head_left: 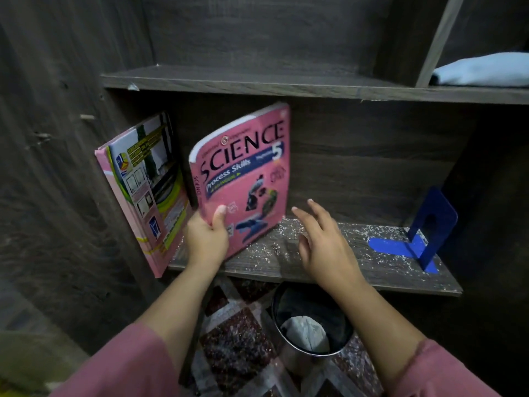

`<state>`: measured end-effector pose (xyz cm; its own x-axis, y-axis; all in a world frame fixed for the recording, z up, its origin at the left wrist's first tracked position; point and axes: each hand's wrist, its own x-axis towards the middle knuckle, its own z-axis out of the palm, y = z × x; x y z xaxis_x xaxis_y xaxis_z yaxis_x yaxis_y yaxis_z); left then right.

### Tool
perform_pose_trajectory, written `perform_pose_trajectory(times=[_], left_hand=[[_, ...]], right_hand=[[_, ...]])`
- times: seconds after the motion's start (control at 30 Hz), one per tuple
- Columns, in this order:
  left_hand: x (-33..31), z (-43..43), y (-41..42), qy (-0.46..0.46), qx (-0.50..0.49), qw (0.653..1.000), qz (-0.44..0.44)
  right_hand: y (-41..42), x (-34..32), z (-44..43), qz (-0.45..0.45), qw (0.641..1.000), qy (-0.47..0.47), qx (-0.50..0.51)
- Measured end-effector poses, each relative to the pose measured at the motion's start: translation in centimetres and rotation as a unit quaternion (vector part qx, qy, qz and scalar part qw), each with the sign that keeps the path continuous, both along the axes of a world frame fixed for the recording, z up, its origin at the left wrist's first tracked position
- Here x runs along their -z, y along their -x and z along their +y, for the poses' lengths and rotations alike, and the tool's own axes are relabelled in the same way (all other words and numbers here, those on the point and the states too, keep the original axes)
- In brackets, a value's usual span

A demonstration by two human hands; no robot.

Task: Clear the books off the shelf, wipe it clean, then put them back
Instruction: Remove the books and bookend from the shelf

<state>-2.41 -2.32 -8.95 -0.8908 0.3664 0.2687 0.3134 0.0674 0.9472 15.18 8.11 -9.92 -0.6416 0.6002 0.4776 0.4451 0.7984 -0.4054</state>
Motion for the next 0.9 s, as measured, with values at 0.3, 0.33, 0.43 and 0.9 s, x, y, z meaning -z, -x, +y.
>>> perform_pose_trajectory(times=[0.3,0.33,0.43,0.9], left_hand=[[1.9,1.9,-2.6,0.048,0.091,0.995,-0.004],[1.9,2.0,-2.7,0.046,0.095,0.994,0.005],[1.9,2.1,-2.8,0.040,0.075,0.996,0.022],[-2.8,0.8,-0.9,-0.002,-0.028,0.994,0.103]], right_hand=[[-0.7,0.0,0.1,-0.041,0.999,0.011,0.022],[-0.8,0.0,0.1,-0.046,0.999,0.008,0.016],[-0.8,0.0,0.0,-0.054,0.999,0.000,-0.003],[3.6,1.5,-5.0,-0.175,0.974,0.127,-0.058]])
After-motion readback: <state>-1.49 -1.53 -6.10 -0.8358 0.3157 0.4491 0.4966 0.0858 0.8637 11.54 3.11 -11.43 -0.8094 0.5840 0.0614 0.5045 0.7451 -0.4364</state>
